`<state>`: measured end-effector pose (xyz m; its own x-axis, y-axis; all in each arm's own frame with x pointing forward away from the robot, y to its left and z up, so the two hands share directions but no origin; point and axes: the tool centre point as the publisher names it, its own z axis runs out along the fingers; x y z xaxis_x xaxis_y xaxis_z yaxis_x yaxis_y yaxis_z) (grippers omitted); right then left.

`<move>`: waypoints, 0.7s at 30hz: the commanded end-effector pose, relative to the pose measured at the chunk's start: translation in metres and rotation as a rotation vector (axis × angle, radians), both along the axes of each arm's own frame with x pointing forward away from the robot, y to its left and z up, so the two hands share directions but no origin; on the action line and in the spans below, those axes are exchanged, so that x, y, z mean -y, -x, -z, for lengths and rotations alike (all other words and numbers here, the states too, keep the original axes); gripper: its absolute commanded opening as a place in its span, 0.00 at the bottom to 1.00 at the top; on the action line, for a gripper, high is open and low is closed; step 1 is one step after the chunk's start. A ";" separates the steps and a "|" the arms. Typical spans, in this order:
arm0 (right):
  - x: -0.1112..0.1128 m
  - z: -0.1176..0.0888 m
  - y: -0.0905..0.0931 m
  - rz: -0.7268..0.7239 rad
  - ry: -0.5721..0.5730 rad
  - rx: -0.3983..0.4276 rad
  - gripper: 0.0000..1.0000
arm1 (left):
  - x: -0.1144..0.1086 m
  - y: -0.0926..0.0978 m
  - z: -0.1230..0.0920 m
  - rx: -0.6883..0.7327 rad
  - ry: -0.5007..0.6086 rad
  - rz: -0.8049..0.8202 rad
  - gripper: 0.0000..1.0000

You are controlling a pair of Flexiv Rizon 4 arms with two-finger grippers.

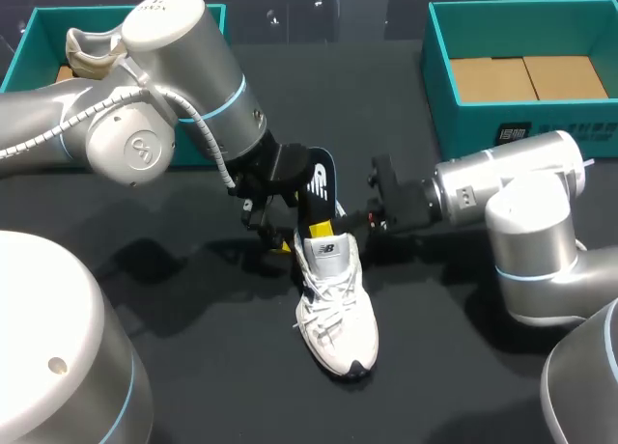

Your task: Take the shoe out of the shoebox, open the shoe tongue, remove and reinsert the insole, then place the shoe into the shoebox

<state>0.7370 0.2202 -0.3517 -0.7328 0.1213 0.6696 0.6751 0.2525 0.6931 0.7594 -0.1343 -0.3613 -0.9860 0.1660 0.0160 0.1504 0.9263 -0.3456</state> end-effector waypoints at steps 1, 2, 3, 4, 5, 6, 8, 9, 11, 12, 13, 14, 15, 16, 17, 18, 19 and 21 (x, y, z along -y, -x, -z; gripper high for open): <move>-0.003 0.007 0.011 0.009 0.005 -0.004 0.00 | 0.001 0.000 0.001 0.001 -0.002 0.000 1.00; -0.003 0.008 0.012 0.009 0.008 -0.005 0.00 | 0.001 0.000 0.001 0.001 -0.002 0.000 1.00; -0.003 0.008 0.013 0.008 0.010 -0.007 0.00 | 0.001 0.000 0.001 0.001 -0.002 0.000 1.00; -0.003 0.008 0.014 0.008 0.013 -0.010 0.00 | 0.001 0.000 0.001 0.001 -0.002 0.000 1.00; -0.003 0.009 0.015 0.009 0.014 -0.013 0.00 | 0.001 0.000 0.001 0.001 -0.002 0.000 1.00; -0.003 0.009 0.016 0.010 0.015 -0.017 0.00 | 0.001 0.000 0.001 0.001 -0.002 0.000 1.00; -0.003 0.010 0.017 0.014 0.014 -0.025 0.00 | 0.001 0.000 0.001 0.001 -0.002 0.000 1.00; -0.003 0.010 0.017 0.014 0.013 -0.026 0.00 | 0.001 0.000 0.001 0.001 -0.002 0.000 1.00; -0.003 0.008 0.015 0.018 0.011 -0.026 0.00 | 0.001 0.000 0.001 0.001 -0.002 0.000 1.00; -0.003 0.006 0.013 0.021 0.010 -0.024 0.00 | 0.001 0.000 0.001 0.001 -0.002 0.000 1.00; -0.003 0.003 0.011 0.024 0.011 -0.019 0.00 | 0.001 0.000 0.001 0.001 -0.002 0.000 1.00; -0.003 0.000 0.010 0.024 0.013 -0.013 0.10 | 0.001 0.000 0.001 0.001 -0.002 0.000 1.00; -0.003 -0.003 0.008 0.024 0.017 -0.009 0.16 | 0.001 0.000 0.001 0.001 -0.002 0.000 1.00; -0.003 -0.006 0.007 0.025 0.020 -0.003 0.22 | 0.001 0.000 0.001 0.001 -0.002 0.000 1.00; -0.002 -0.009 0.005 0.025 0.023 0.004 0.26 | 0.001 0.000 0.001 0.001 -0.002 0.000 1.00; -0.002 -0.012 0.004 0.025 0.025 0.009 0.26 | 0.001 0.000 0.001 0.001 -0.002 0.000 1.00; -0.001 -0.015 0.002 0.025 0.028 0.013 0.27 | 0.001 0.000 0.001 0.001 -0.002 0.000 1.00; -0.002 -0.021 -0.001 0.020 0.035 0.024 0.26 | 0.001 0.000 0.001 0.001 -0.002 0.000 1.00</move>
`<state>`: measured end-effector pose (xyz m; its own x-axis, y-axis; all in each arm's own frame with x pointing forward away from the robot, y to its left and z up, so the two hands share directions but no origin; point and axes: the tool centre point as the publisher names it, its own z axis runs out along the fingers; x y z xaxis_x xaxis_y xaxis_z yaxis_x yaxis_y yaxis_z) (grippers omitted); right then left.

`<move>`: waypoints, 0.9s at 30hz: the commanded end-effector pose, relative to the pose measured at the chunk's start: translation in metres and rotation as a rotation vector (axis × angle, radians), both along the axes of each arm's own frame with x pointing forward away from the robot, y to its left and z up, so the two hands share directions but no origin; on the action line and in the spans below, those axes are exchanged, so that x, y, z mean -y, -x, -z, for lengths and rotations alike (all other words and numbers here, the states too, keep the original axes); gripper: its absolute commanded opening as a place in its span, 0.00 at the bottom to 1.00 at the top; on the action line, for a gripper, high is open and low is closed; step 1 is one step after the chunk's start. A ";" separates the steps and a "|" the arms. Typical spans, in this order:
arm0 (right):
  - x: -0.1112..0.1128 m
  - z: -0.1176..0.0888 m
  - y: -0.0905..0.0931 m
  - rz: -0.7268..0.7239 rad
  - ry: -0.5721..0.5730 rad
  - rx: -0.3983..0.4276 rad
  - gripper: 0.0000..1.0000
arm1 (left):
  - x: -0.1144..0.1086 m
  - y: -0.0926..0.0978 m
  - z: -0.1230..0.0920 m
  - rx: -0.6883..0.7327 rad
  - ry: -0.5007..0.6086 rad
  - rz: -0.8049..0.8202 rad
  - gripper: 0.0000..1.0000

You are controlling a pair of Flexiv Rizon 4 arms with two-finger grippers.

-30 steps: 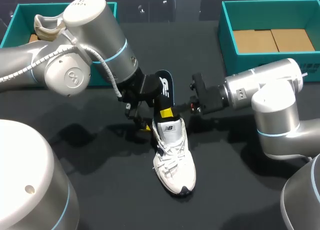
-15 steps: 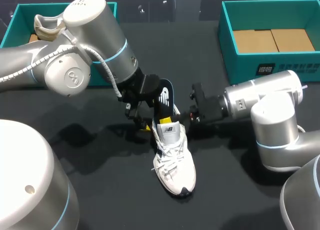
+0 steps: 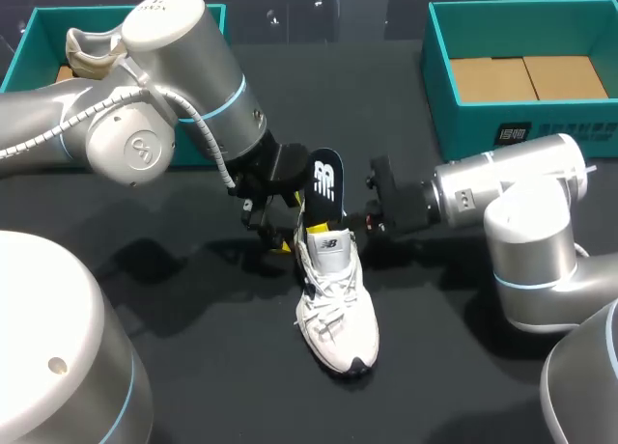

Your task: Take the shoe out of the shoebox, open the shoe tongue, remove and reinsert the insole, then place the shoe into the shoebox

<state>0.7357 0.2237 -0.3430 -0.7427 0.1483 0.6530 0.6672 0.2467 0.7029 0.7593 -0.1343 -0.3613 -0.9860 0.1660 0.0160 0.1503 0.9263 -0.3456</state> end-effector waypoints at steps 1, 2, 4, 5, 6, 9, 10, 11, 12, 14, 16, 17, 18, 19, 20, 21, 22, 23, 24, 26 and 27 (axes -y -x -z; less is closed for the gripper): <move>0.002 -0.013 -0.003 -0.004 0.024 0.007 0.26 | 0.001 0.000 0.001 0.001 -0.002 0.000 1.00; 0.002 -0.017 -0.005 -0.007 0.027 0.012 0.27 | 0.001 0.000 0.001 0.001 -0.002 0.000 1.00; 0.001 -0.020 -0.007 -0.010 0.034 0.017 0.27 | 0.001 0.000 0.001 0.001 -0.002 0.000 1.00; 0.001 -0.023 -0.009 -0.013 0.039 0.021 0.27 | 0.001 0.000 0.001 0.001 -0.002 0.000 1.00; 0.002 -0.024 -0.010 -0.014 0.040 0.022 0.27 | 0.001 0.000 0.001 0.001 -0.002 0.000 1.00; 0.003 -0.028 -0.014 -0.019 0.050 0.023 0.28 | 0.001 0.000 0.001 0.001 -0.002 0.000 1.00; 0.004 -0.028 -0.015 -0.018 0.052 0.022 0.29 | 0.001 0.000 0.001 0.001 -0.002 0.000 1.00; 0.005 -0.029 -0.016 -0.018 0.054 0.022 0.29 | 0.001 0.000 0.001 0.001 -0.002 0.000 1.00; 0.006 -0.030 -0.017 -0.017 0.056 0.021 0.29 | 0.001 0.000 0.001 0.001 -0.002 0.000 1.00; 0.008 -0.030 -0.019 -0.015 0.059 0.014 0.30 | 0.001 0.000 0.001 0.001 -0.002 0.000 1.00; 0.009 -0.029 -0.020 -0.012 0.059 0.010 0.33 | 0.001 0.000 0.001 0.001 -0.002 0.000 1.00; 0.010 -0.028 -0.021 -0.008 0.058 0.000 0.33 | 0.001 0.000 0.001 0.001 -0.002 0.000 1.00; 0.011 -0.027 -0.021 -0.006 0.057 -0.004 0.32 | 0.001 0.000 0.001 0.001 -0.002 0.000 1.00; 0.012 -0.025 -0.021 -0.003 0.055 -0.011 0.31 | 0.001 0.000 0.001 0.001 -0.002 0.000 1.00; 0.012 -0.024 -0.022 0.000 0.053 -0.016 0.29 | 0.001 0.000 0.001 0.001 -0.002 0.000 1.00; 0.013 -0.024 -0.023 0.001 0.053 -0.018 0.26 | 0.001 0.000 0.001 0.001 -0.002 0.000 1.00; 0.013 -0.023 -0.024 0.001 0.052 -0.020 0.05 | 0.001 0.000 0.001 0.001 -0.002 0.000 1.00; 0.013 -0.023 -0.024 -0.001 0.055 -0.024 0.00 | 0.001 0.000 0.001 0.001 -0.002 0.000 1.00; 0.012 -0.023 -0.025 -0.006 0.063 -0.029 0.00 | 0.001 0.000 0.001 0.001 -0.002 0.000 1.00; 0.011 -0.022 -0.027 -0.012 0.074 -0.043 0.00 | 0.001 0.000 0.001 0.001 -0.002 0.000 1.00; 0.010 -0.020 -0.027 -0.014 0.078 -0.049 0.00 | 0.001 0.000 0.001 0.001 -0.002 0.000 1.00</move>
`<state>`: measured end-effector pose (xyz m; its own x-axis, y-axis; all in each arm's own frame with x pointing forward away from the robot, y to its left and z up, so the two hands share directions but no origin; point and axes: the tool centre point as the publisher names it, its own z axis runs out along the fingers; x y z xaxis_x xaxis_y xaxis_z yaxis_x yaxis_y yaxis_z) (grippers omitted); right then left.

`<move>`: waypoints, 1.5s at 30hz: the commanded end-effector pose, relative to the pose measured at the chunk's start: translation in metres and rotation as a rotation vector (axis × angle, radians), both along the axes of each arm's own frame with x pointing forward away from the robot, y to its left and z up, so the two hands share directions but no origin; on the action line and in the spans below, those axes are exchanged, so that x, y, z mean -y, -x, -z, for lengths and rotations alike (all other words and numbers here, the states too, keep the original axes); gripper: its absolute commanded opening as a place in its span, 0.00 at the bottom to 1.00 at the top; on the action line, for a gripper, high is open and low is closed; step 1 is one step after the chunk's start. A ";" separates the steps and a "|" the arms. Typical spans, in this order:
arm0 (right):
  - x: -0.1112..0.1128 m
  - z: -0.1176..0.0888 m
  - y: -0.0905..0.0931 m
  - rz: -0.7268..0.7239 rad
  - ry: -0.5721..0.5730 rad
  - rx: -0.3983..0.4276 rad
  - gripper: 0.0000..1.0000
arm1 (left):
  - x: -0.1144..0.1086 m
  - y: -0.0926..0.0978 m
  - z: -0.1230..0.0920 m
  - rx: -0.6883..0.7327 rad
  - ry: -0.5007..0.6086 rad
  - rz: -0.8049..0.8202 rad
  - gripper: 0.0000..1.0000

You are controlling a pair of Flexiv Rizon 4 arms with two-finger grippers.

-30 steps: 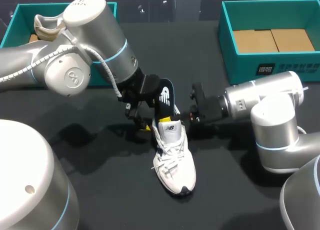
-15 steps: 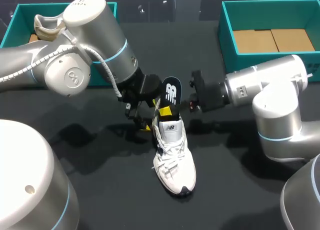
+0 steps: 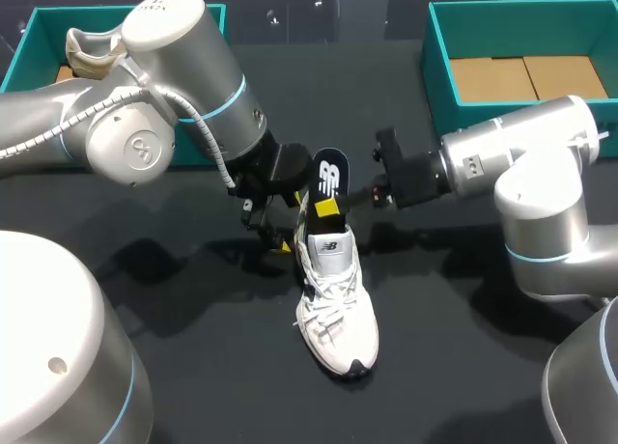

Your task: Take the shoe out of the shoebox, open the shoe tongue, remove and reinsert the insole, then place the shoe into the shoebox

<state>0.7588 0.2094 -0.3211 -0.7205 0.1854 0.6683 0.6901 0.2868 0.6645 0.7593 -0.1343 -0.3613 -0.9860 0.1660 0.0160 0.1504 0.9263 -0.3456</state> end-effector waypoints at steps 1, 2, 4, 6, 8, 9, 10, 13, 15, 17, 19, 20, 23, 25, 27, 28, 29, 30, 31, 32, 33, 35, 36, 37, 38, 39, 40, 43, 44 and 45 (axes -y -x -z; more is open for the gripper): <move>-0.004 0.003 -0.004 -0.013 0.020 -0.017 0.00 | 0.001 0.000 0.001 0.001 -0.002 0.000 1.00; -0.005 0.005 -0.004 -0.016 0.021 -0.023 0.00 | 0.001 0.000 0.001 0.001 -0.002 0.000 1.00; -0.005 0.010 -0.002 -0.017 0.029 -0.038 0.00 | 0.001 0.000 0.001 0.001 -0.002 0.000 1.00; -0.006 0.015 0.001 -0.019 0.044 -0.058 0.00 | 0.001 0.000 0.001 0.001 -0.002 0.000 1.00; -0.007 0.019 0.004 -0.020 0.060 -0.077 0.00 | 0.001 0.000 0.001 0.001 -0.002 0.000 1.00; -0.007 0.021 0.006 -0.021 0.066 -0.082 0.00 | 0.001 0.000 0.001 0.001 -0.002 0.000 1.00; -0.007 0.024 0.008 -0.021 0.072 -0.089 0.00 | 0.001 0.000 0.001 0.001 -0.002 0.000 1.00; -0.008 0.031 0.015 -0.021 0.083 -0.104 0.00 | 0.001 0.000 0.001 0.001 -0.002 0.000 1.00; -0.008 0.036 0.020 -0.020 0.095 -0.122 0.00 | 0.001 0.000 0.001 0.001 -0.002 0.000 1.00; -0.009 0.041 0.024 -0.024 0.106 -0.137 0.00 | 0.001 0.000 0.001 0.001 -0.002 0.000 1.00; -0.009 0.045 0.028 -0.026 0.113 -0.151 0.00 | 0.001 0.000 0.001 0.001 -0.002 0.000 1.00; -0.009 0.047 0.030 -0.029 0.116 -0.158 0.00 | 0.001 0.000 0.001 0.001 -0.002 0.000 1.00; -0.010 0.050 0.034 -0.031 0.128 -0.171 0.00 | 0.001 0.000 0.001 0.001 -0.002 0.000 1.00; -0.009 0.050 0.035 -0.031 0.130 -0.174 0.00 | 0.001 0.000 0.001 0.001 -0.002 0.000 1.00; -0.009 0.048 0.036 -0.023 0.128 -0.172 0.00 | 0.001 0.000 0.001 0.001 -0.002 0.000 1.00; -0.008 0.047 0.035 -0.017 0.125 -0.169 0.00 | 0.001 0.000 0.001 0.001 -0.002 0.000 1.00; -0.008 0.045 0.035 -0.012 0.122 -0.161 0.00 | 0.001 0.000 0.001 0.001 -0.002 0.000 1.00; -0.007 0.043 0.034 -0.006 0.117 -0.151 0.00 | 0.001 0.000 0.001 0.001 -0.002 0.000 1.00; -0.007 0.040 0.033 -0.001 0.114 -0.142 0.00 | 0.001 0.000 0.001 0.001 -0.002 0.000 1.00; -0.007 0.037 0.032 0.004 0.111 -0.131 0.00 | 0.001 0.000 0.001 0.001 -0.002 0.000 1.00; -0.006 0.034 0.031 0.009 0.109 -0.122 0.08 | 0.001 0.000 0.001 0.001 -0.002 0.000 1.00; -0.005 0.028 0.030 0.018 0.098 -0.097 0.23 | 0.001 0.000 0.001 0.001 -0.002 0.000 1.00; -0.005 0.025 0.029 0.021 0.095 -0.088 0.25 | 0.001 0.000 0.001 0.001 -0.002 0.000 1.00; -0.004 0.022 0.028 0.028 0.093 -0.080 0.26 | 0.001 0.000 0.001 0.001 -0.002 0.000 1.00; -0.004 0.019 0.027 0.038 0.089 -0.073 0.29 | 0.001 0.000 0.001 0.001 -0.002 0.000 1.00; -0.003 0.017 0.026 0.043 0.087 -0.067 0.36 | 0.001 0.000 0.001 0.001 -0.002 0.000 1.00; -0.003 0.015 0.025 0.045 0.087 -0.063 0.38 | 0.001 0.000 0.001 0.001 -0.002 0.000 1.00; -0.003 0.010 0.020 0.048 0.084 -0.053 0.38 | 0.001 0.000 0.001 0.001 -0.002 0.000 1.00; -0.003 0.009 0.018 0.049 0.084 -0.051 0.37 | 0.001 0.000 0.001 0.001 -0.002 0.000 1.00; -0.003 0.007 0.017 0.051 0.085 -0.050 0.36 | 0.001 0.000 0.001 0.001 -0.002 0.000 1.00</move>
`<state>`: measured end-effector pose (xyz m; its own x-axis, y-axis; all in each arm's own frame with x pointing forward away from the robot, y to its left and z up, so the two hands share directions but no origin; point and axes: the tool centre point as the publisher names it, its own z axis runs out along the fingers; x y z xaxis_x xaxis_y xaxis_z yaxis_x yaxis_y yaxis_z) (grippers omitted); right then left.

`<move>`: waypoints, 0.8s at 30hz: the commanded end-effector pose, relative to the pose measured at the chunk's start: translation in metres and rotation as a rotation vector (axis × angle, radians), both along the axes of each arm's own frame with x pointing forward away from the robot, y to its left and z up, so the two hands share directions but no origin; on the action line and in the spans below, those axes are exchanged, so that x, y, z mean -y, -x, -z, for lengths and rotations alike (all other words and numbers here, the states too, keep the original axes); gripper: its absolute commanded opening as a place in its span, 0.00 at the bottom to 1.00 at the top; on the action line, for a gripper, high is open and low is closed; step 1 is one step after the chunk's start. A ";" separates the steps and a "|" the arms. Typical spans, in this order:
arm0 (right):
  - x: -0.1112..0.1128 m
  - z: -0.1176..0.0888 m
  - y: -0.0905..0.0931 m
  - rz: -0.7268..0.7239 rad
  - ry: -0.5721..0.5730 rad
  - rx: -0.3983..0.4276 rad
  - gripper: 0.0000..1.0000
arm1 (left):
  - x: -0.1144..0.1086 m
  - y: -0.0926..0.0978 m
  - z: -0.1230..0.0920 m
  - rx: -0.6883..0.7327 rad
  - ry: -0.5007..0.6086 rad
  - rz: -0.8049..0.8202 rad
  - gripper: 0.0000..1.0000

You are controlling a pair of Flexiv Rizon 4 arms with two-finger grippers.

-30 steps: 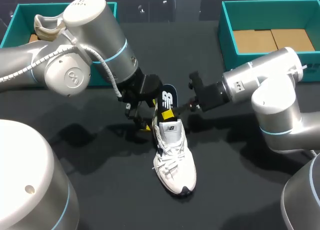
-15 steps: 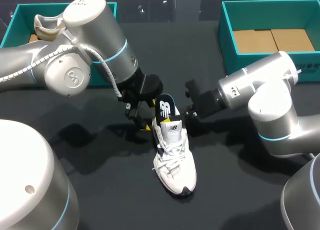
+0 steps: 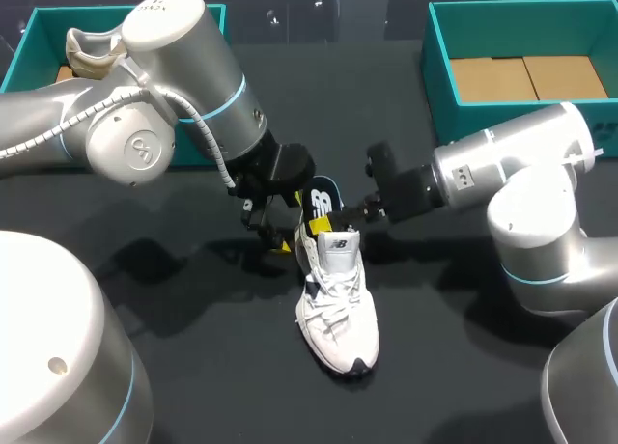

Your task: Take the shoe out of the shoebox, open the shoe tongue, remove and reinsert the insole, then place the shoe into the shoebox

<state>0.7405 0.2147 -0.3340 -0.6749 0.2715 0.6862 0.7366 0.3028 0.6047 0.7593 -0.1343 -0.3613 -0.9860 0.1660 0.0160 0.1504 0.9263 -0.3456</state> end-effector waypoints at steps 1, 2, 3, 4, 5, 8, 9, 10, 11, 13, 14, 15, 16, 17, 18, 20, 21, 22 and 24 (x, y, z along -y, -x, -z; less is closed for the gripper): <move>0.003 -0.006 -0.003 0.006 0.007 0.003 0.36 | 0.001 0.000 0.001 0.001 -0.002 0.000 1.00; 0.004 -0.007 -0.005 0.008 0.006 0.005 0.35 | 0.001 0.000 0.001 0.001 -0.002 0.000 1.00; 0.004 -0.008 -0.007 0.013 0.004 0.007 0.35 | 0.001 0.000 0.001 0.001 -0.002 0.000 1.00; 0.004 -0.009 -0.008 0.015 0.002 0.009 0.35 | 0.001 0.000 0.001 0.001 -0.002 0.000 1.00; 0.004 -0.010 -0.010 0.020 -0.001 0.010 0.35 | 0.001 0.000 0.001 0.001 -0.002 0.000 1.00; 0.004 -0.011 -0.015 0.024 -0.008 0.011 0.30 | 0.001 0.000 0.001 0.001 -0.002 0.000 1.00; 0.004 -0.011 -0.018 0.024 -0.010 0.010 0.28 | 0.001 0.000 0.001 0.001 -0.002 0.000 1.00; 0.003 -0.011 -0.019 0.024 -0.011 0.010 0.25 | 0.001 0.000 0.001 0.001 -0.002 0.000 1.00; 0.002 -0.010 -0.021 0.022 -0.012 0.007 0.22 | 0.001 0.000 0.001 0.001 -0.002 0.000 1.00; 0.001 -0.008 -0.023 0.018 -0.014 0.000 0.14 | 0.001 0.000 0.001 0.001 -0.002 0.000 1.00; 0.001 -0.007 -0.024 0.014 -0.013 -0.007 0.00 | 0.001 0.000 0.001 0.001 -0.002 0.000 1.00; 0.000 -0.006 -0.025 0.010 -0.012 -0.017 0.00 | 0.001 0.000 0.001 0.001 -0.002 0.000 1.00; 0.000 -0.004 -0.025 0.007 -0.010 -0.025 0.00 | 0.001 0.000 0.001 0.001 -0.002 0.000 1.00; 0.000 -0.002 -0.025 0.003 -0.007 -0.038 0.00 | 0.001 0.000 0.001 0.001 -0.002 0.000 1.00; 0.000 0.000 -0.025 0.000 -0.003 -0.049 0.00 | 0.001 0.000 0.001 0.001 -0.002 0.000 1.00; 0.000 0.004 -0.023 -0.008 0.000 -0.068 0.00 | 0.001 0.000 0.001 0.001 -0.002 0.000 1.00; 0.000 0.007 -0.021 -0.008 0.003 -0.082 0.00 | 0.001 0.000 0.001 0.001 -0.002 0.000 1.00; 0.000 0.009 -0.019 -0.008 0.004 -0.091 0.00 | 0.001 0.000 0.001 0.001 -0.002 0.000 1.00; 0.001 0.013 -0.013 -0.007 0.008 -0.107 0.00 | 0.001 0.000 0.001 0.001 -0.002 0.000 1.00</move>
<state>0.7564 0.2109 -0.3405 -0.6043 0.2673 0.7506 0.7915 0.3095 0.5270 0.7594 -0.1343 -0.3613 -0.9860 0.1659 0.0160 0.1503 0.9263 -0.3456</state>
